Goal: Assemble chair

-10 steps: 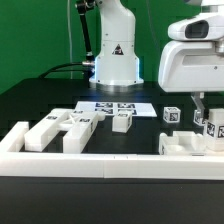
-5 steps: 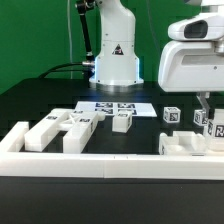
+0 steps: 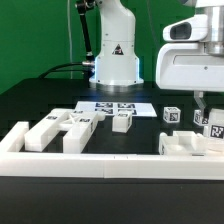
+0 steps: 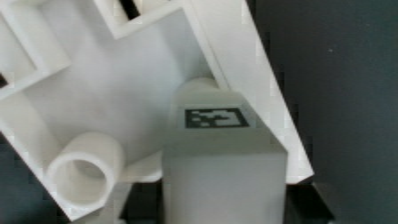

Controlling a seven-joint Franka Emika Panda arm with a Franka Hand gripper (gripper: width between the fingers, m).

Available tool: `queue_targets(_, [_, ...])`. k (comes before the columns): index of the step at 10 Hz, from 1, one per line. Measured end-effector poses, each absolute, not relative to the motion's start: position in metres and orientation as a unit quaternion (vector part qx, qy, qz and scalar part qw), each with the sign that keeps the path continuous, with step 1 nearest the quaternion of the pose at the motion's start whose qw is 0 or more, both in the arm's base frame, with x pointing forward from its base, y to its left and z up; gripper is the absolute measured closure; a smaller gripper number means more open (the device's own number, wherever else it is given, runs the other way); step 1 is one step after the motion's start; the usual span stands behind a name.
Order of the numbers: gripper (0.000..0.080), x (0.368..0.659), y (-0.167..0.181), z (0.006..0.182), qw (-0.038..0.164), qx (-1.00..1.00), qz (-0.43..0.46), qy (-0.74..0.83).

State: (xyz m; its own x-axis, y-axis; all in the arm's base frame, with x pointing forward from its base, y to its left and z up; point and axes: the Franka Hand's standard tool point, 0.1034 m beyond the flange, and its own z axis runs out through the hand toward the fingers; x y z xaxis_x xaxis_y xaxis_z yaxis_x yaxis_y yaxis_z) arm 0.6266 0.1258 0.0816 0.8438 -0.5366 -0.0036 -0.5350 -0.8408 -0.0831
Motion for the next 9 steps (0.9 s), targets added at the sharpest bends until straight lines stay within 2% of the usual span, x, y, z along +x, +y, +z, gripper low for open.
queue_targets(7, [0.0509,0.6264,0.1245,0.081,0.039,-0.823,0.001,0.567])
queue_targets(9, [0.0509,0.6265,0.125,0.0811,0.041,-0.808,0.004,0.588])
